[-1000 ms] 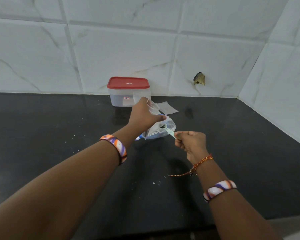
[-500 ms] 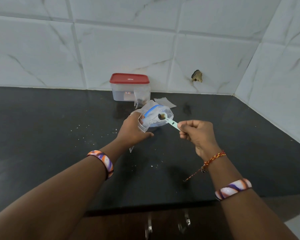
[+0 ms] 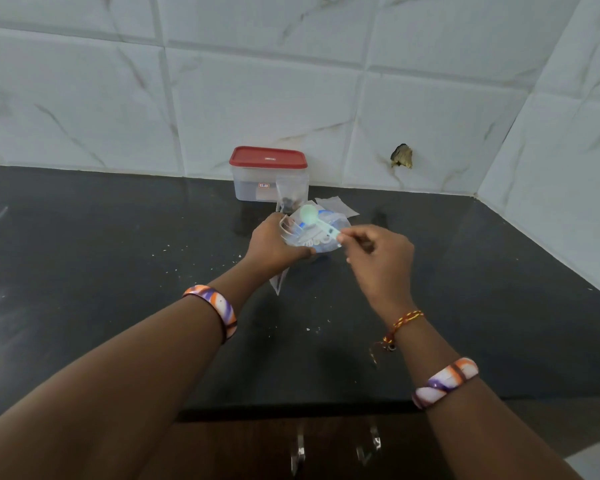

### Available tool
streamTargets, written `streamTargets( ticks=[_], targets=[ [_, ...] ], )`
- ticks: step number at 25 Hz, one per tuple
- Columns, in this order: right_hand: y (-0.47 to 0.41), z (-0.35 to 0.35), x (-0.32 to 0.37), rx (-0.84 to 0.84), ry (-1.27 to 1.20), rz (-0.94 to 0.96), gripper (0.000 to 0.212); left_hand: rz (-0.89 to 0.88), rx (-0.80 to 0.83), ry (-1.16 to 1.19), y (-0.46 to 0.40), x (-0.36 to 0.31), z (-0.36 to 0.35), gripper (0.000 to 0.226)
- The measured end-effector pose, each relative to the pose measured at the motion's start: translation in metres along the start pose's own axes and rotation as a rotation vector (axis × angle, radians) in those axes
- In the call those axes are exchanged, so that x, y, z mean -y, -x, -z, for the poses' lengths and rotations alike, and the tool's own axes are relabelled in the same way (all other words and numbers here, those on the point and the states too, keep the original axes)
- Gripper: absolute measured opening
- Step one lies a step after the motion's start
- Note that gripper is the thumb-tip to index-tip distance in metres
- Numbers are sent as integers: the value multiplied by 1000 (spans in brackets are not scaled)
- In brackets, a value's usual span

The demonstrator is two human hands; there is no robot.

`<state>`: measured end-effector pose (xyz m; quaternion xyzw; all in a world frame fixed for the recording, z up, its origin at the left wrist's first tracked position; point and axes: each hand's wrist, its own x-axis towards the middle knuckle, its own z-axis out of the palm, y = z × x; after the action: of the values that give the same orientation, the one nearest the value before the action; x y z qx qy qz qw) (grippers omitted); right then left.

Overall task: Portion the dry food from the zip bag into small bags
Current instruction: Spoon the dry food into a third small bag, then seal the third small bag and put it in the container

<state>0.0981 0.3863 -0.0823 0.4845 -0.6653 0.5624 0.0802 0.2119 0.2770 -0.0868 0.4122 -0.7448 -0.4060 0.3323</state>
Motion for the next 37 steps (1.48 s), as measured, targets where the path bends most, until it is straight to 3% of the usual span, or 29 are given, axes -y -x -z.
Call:
streamTargets(
  ticks=[2,4,8,13,20,23,26,30,37],
  targets=[
    [-1,2,-10,-41,-320,-483,15,64,26,73,-2,3,1,59],
    [2,0,-23,-83,-491,-768,15,127,92,216,-3,8,2,56],
    [5,-19,-28,-73,-578,-942,6,253,173,549,2,22,4,54],
    [-9,-46,-28,-182,-619,-1026,7,386,91,852,0,50,6,36],
    [-39,-75,-34,-115,-680,-1084,13,400,9,1050,-6,79,3,18],
    [-34,-79,-41,-125,-543,-1074,11,392,1,1040,-6,84,2,7],
    [-11,-84,-39,-149,-451,-920,17,377,9,976,-6,81,1,7],
    [15,-99,-22,112,-587,-700,7,293,32,994,-4,81,0,8],
    [17,-106,-32,214,-668,-574,13,259,59,934,-3,83,0,6]
  ],
)
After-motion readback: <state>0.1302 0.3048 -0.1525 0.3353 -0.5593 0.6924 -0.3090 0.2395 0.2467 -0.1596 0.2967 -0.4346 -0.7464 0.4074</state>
